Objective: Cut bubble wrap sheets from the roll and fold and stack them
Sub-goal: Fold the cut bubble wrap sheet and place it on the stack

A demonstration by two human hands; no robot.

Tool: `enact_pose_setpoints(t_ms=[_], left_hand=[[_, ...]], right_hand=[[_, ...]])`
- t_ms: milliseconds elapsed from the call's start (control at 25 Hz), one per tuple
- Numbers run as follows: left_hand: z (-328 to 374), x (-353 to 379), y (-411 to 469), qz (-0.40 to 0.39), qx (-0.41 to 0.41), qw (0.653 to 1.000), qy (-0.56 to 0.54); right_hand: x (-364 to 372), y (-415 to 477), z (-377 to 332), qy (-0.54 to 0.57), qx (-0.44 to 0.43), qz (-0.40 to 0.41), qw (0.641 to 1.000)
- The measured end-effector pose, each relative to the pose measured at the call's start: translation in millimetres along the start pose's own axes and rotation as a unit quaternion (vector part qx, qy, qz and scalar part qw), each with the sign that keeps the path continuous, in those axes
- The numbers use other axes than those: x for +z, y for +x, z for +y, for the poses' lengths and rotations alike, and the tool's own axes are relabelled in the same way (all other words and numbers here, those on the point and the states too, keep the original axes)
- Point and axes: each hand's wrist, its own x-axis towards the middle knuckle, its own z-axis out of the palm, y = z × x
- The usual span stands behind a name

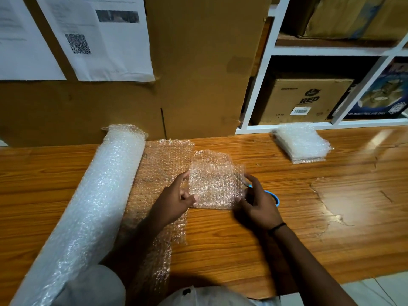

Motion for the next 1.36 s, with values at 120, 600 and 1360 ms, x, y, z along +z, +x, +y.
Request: enact_pose_setpoints(t_ms=[120, 600, 1360], left_hand=[[-5, 2, -2, 0.013, 0.009, 1.000, 0.020], [-24, 17, -1, 0.083, 0.190, 0.943, 0.259], [-30, 11, 20, 0.022, 0.255, 0.947, 0.196]], right_hand=[[1, 4, 1, -0.058, 0.027, 0.002, 0.998], [22, -6, -5, -0.209, -0.074, 0.106, 0.969], [14, -16, 12, -0.213, -0.156, 0.046, 0.963]])
